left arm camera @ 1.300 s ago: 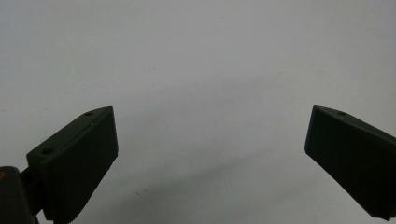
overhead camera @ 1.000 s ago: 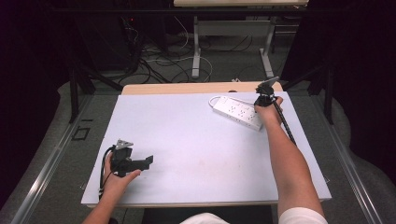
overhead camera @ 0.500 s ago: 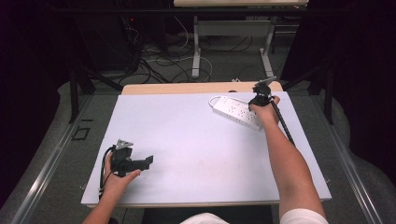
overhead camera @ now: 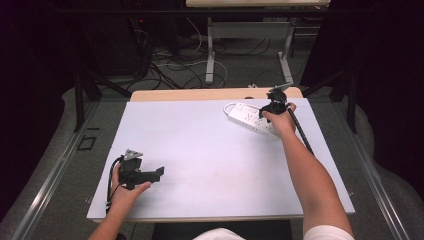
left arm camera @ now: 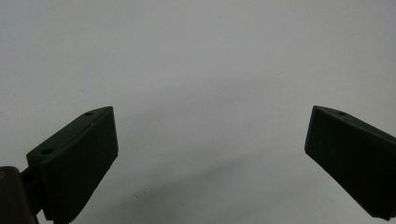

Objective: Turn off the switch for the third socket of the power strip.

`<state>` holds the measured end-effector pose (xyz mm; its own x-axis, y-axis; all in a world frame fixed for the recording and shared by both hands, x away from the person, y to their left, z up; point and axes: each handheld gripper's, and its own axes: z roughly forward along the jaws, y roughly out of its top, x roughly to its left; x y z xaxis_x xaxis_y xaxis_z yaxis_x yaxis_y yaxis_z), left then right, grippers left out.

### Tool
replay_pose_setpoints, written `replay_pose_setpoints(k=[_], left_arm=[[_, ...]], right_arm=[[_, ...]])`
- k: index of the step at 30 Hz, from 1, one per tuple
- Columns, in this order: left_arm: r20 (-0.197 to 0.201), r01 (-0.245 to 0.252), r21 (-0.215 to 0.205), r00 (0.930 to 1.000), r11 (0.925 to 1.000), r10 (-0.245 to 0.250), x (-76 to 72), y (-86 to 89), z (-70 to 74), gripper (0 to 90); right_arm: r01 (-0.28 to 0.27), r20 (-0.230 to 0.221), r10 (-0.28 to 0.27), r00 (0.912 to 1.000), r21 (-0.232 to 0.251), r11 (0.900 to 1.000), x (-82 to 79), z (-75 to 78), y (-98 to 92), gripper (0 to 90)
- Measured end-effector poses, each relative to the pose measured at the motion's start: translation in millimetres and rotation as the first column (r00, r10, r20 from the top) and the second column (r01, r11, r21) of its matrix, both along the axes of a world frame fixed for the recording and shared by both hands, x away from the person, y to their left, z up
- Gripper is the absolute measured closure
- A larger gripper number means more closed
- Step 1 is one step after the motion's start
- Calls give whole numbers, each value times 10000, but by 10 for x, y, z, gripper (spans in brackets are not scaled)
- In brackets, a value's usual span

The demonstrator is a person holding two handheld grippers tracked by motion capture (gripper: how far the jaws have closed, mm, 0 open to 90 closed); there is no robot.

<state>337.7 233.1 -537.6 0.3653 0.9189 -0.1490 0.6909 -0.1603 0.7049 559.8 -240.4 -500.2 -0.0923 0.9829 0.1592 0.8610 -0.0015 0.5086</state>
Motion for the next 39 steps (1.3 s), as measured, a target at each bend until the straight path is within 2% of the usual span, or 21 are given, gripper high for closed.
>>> replay_pose_setpoints(k=[6,8,10,12,13,14,16,17,19,21,23,31,39], left_arm=[[-35,33,31,10000,10000,-33,0,0,1,24],[-37,28,34,10000,10000,-28,0,1,1,24],[-34,29,34,10000,10000,-29,-1,0,1,24],[-30,27,29,10000,10000,-27,-2,0,2,24],[-31,28,26,10000,10000,-27,-2,0,2,24],[-29,29,30,10000,10000,-29,-2,0,2,24],[-33,47,20,10000,10000,-47,-2,-2,1,24],[-9,54,28,10000,10000,-54,0,-2,0,24],[-16,53,20,10000,10000,-53,0,-5,0,24],[7,54,3,10000,10000,-54,1,-7,-3,24],[-60,103,3,9999,9999,-103,2,-5,1,24],[-21,51,21,10000,10000,-51,0,-5,-2,24],[-19,50,8,10000,10000,-49,-3,-9,1,24]], right_arm=[[-243,129,242,9996,57,9997,-18,8,47,329],[-325,-28,325,9995,20,9995,-23,24,53,298],[-368,-74,370,9993,180,9992,-27,33,55,269],[-430,74,428,9991,254,9988,-33,38,52,259],[-241,113,239,9997,188,9995,-35,43,68,251],[-180,96,181,9998,-89,9998,-36,44,80,241],[-333,-24,332,9994,-490,9982,-42,46,97,209],[-372,13,374,9993,-543,9978,-44,38,104,192],[-457,-38,456,9990,-474,9978,-53,30,101,186],[-234,-95,229,9997,-538,9983,-67,39,123,185],[-287,-98,282,9996,-569,9980,-84,51,133,194],[-710,137,717,9973,-503,9962,-164,137,197,189],[-1273,410,1289,9908,-394,9911,-281,228,299,175]])
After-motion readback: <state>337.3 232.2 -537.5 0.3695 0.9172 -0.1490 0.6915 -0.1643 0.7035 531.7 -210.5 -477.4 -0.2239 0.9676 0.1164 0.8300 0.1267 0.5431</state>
